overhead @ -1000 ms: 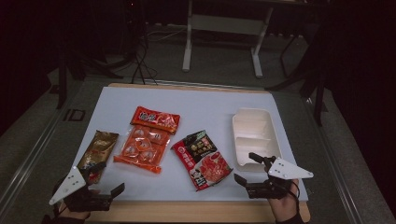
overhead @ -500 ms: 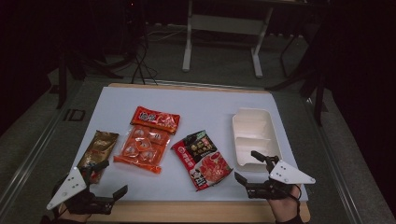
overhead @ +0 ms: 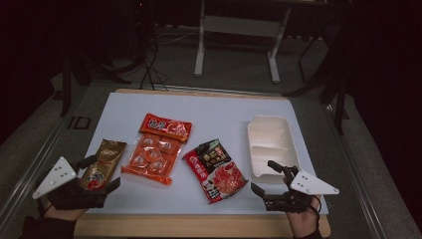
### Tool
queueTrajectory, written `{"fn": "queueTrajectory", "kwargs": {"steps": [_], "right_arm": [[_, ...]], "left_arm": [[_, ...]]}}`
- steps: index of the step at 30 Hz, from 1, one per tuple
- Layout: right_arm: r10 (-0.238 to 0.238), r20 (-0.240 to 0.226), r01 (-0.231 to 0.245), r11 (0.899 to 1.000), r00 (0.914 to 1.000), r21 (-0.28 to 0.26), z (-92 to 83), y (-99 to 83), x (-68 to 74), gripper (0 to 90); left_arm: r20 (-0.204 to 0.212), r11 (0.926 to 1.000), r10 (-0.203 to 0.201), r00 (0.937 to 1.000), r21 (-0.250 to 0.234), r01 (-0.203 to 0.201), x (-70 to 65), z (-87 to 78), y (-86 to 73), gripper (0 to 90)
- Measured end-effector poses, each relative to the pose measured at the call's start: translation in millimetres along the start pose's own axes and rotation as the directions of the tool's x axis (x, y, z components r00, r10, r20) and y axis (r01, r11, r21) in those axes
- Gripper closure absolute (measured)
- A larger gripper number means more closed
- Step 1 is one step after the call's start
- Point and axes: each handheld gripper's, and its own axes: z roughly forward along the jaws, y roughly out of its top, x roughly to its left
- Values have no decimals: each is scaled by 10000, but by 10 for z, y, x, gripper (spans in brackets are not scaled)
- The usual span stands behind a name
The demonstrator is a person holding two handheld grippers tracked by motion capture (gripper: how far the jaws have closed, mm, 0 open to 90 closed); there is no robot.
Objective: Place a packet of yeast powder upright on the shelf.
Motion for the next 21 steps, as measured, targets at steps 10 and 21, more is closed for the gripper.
{"fn": "queueTrajectory", "kwargs": {"steps": [10,21], "right_arm": [[144,-136,-141,9997,9998,218,11,5,23,128],[225,-225,-221,9996,9995,173,6,1,23,128]], "left_arm": [[-900,9987,-179,9958,466,222,362,59,20,68],[-1308,9922,-505,9901,1066,647,721,240,4,192]]}}
